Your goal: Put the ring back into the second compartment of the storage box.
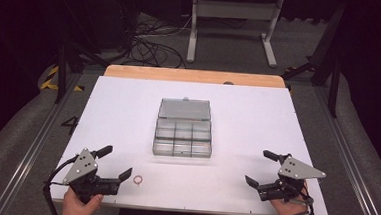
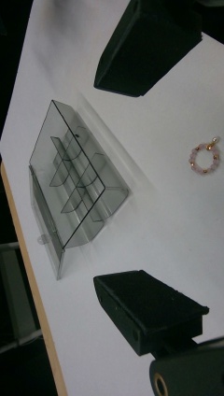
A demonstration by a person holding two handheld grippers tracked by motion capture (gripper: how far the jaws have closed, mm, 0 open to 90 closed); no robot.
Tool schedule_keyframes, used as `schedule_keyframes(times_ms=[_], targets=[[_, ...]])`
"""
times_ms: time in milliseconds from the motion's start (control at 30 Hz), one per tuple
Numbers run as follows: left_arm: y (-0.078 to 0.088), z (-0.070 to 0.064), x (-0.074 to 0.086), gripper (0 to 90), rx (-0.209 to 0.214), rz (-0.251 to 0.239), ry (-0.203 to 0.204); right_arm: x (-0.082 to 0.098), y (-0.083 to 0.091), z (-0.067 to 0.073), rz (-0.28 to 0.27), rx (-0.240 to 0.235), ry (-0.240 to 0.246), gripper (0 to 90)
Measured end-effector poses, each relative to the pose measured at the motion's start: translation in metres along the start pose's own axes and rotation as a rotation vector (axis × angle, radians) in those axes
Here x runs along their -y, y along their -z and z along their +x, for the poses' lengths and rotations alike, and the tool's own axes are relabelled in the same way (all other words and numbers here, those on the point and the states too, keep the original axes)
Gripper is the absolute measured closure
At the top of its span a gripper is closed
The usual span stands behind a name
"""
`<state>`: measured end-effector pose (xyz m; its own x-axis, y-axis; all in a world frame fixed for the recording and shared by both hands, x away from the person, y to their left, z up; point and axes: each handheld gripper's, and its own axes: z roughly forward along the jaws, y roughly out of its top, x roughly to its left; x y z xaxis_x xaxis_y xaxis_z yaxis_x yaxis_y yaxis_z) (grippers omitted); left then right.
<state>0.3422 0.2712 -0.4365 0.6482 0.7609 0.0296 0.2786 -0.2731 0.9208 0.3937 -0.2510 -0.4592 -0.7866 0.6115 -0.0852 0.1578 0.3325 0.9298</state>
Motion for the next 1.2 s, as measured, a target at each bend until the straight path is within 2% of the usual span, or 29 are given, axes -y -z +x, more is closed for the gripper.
schedule_keyframes(times_ms=[67,200,367,767,967,1067,1133,1200], targets=[[-0.002,0.001,-0.002,7.7,-0.008,0.020,-0.010,0.000,0.000,0.000,-0.001,-0.003,0.000,0.9],[-0.004,0.006,-0.005,7.4,0.001,0.029,0.006,0.000,-0.001,0.000,0.000,-0.004,0.001,1.0],[-0.006,0.009,-0.010,7.4,0.005,0.046,0.004,0.000,-0.001,0.000,-0.001,-0.007,0.003,1.1],[-0.015,0.020,-0.017,7.4,0.034,0.094,0.039,0.000,-0.001,0.000,-0.001,-0.014,0.006,1.0],[-0.020,0.026,-0.019,7.7,0.093,0.163,0.091,0.000,-0.002,0.001,0.004,-0.009,0.007,1.0],[-0.022,0.027,-0.020,8.7,0.097,0.193,0.079,0.000,-0.002,0.001,0.003,-0.010,0.006,1.1],[-0.023,0.026,-0.021,9.0,0.109,0.211,0.088,0.000,-0.002,0.001,0.003,-0.010,0.006,1.1],[-0.024,0.026,-0.022,9.1,0.103,0.231,0.077,0.000,-0.002,0.001,0.004,-0.011,0.007,1.0]])
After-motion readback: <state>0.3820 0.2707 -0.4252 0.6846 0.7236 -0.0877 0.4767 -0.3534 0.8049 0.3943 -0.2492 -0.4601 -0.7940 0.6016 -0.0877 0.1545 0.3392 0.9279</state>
